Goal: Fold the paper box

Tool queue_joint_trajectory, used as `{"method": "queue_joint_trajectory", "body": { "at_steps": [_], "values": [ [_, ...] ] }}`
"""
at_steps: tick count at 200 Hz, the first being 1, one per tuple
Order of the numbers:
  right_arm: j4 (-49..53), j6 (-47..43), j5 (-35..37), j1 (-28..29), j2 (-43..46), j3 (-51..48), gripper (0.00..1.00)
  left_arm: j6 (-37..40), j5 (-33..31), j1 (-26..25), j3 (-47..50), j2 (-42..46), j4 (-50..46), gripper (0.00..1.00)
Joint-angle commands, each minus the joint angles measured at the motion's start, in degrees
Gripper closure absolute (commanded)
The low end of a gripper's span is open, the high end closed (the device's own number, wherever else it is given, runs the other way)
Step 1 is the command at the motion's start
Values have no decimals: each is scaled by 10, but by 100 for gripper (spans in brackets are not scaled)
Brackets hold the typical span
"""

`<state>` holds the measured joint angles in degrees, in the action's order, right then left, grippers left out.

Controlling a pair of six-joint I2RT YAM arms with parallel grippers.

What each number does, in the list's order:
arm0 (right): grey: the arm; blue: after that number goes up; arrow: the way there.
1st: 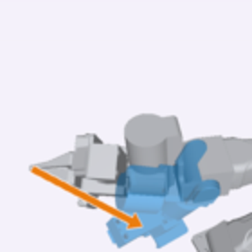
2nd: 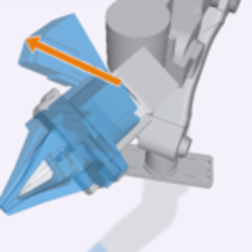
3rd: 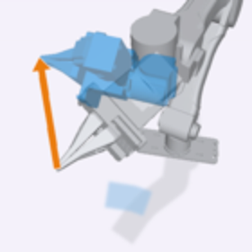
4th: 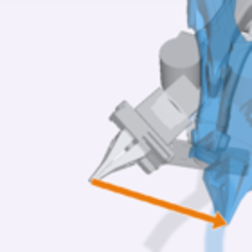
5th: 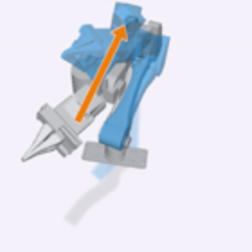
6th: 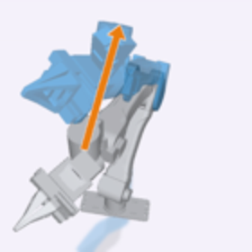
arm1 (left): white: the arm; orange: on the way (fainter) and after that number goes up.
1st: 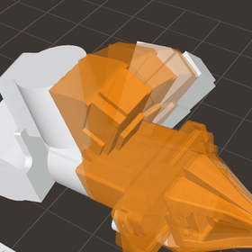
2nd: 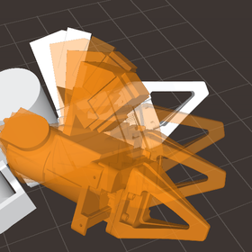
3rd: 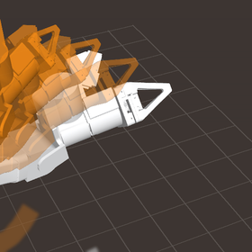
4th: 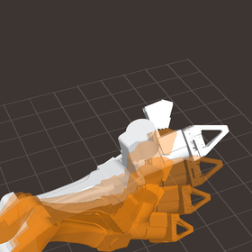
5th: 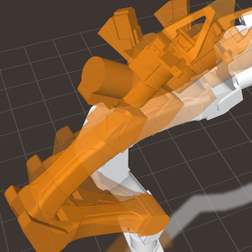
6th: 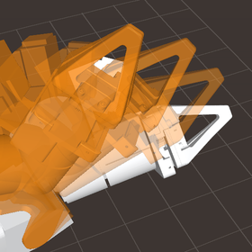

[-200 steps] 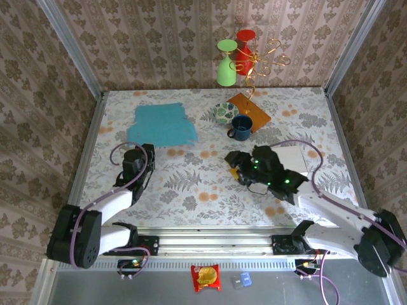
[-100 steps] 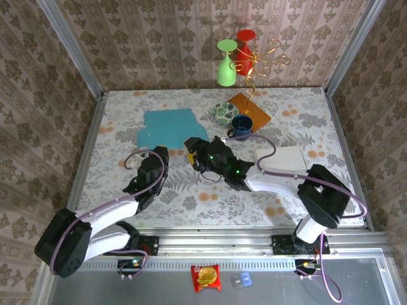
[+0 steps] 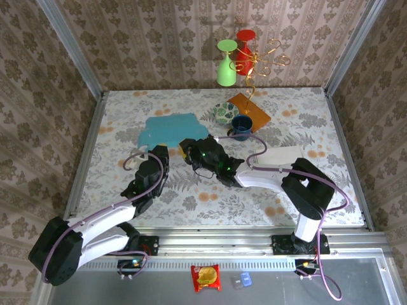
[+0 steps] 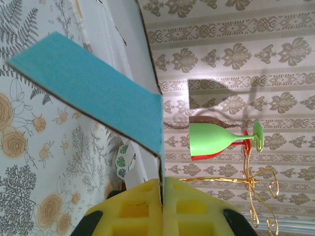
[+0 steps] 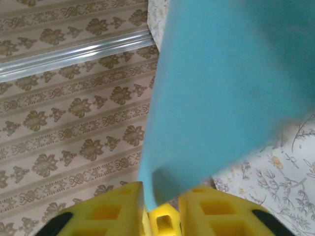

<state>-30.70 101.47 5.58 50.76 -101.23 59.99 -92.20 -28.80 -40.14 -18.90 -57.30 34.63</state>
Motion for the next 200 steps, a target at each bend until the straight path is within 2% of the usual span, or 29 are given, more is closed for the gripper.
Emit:
{"method": "queue_joint_trajectory", "body": {
  "at_steps": [1, 26, 56, 65, 79, 91, 120, 142, 174, 200],
  "values": [
    [-17, 0, 14, -4, -6, 20, 85, -10, -9, -5, 5, 19, -21, 100],
    [18, -10, 16, -9, 10, 30, 100, -2, 12, -5, 4, 36, -31, 99],
    [59, -11, 22, -10, 39, 43, 100, 25, 32, -6, -20, 108, -151, 60],
    [79, -10, 25, -10, 50, 51, 100, 42, 36, -5, -38, 142, -213, 50],
    [108, -8, 34, -9, 68, 61, 100, 74, 39, -5, -68, 199, -313, 41],
    [130, -2, 46, -7, 83, 68, 100, 93, 38, -5, -102, 244, -424, 26],
    [210, 20, 78, -1, 126, 97, 100, 137, 14, -5, -194, 331, -680, 25],
    [305, 30, 106, 13, 161, 138, 100, 190, -29, -6, -266, 352, -793, 26],
    [511, 47, 147, 45, 211, 215, 100, 290, -84, -4, -361, 321, -855, 28],
    [641, 80, 172, 71, 256, 249, 100, 350, -73, 3, -409, 276, -842, 32]
  ]
}}
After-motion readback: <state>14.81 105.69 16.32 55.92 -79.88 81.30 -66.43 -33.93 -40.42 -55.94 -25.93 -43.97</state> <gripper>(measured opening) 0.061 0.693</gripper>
